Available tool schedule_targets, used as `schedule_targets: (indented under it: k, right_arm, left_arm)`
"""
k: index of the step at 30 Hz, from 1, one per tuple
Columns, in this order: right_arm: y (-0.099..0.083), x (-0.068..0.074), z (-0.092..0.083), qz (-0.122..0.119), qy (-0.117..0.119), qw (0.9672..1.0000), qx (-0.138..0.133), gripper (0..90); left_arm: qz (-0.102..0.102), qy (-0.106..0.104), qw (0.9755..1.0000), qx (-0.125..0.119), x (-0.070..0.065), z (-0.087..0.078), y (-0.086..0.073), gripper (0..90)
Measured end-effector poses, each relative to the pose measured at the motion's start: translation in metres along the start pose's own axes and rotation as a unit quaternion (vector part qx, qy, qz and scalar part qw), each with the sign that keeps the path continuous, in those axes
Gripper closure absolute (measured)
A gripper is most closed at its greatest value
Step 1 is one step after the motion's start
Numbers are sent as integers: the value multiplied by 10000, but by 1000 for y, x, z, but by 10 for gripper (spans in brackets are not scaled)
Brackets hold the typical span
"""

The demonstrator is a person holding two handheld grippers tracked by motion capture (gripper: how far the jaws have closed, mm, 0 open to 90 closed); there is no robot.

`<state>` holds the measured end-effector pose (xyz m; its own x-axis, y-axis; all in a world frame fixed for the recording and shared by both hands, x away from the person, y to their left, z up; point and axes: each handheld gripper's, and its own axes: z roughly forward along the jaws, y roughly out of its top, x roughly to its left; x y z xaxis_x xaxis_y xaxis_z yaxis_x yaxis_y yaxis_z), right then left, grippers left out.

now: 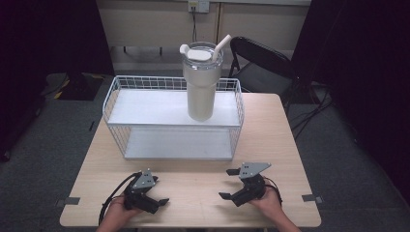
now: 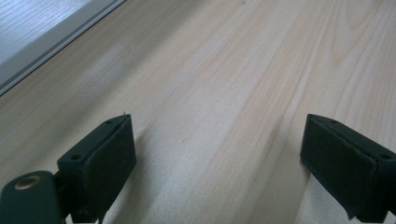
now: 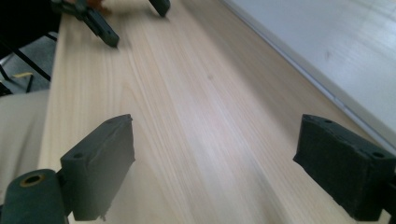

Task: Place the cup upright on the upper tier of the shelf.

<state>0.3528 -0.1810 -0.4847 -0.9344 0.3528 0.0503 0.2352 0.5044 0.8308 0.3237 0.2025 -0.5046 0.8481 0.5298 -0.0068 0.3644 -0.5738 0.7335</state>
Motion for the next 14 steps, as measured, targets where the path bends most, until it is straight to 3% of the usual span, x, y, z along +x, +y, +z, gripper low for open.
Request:
schedule_targets:
  k: [8,14]
  right_arm:
    - [-12,-3,3,-48,-94,9993,361,110]
    - [-11,-6,1,-24,-198,9990,402,109]
  left_arm:
    - [0,-1,10000,1,0,0,0,97]
    - [1,0,10000,1,0,0,0,97]
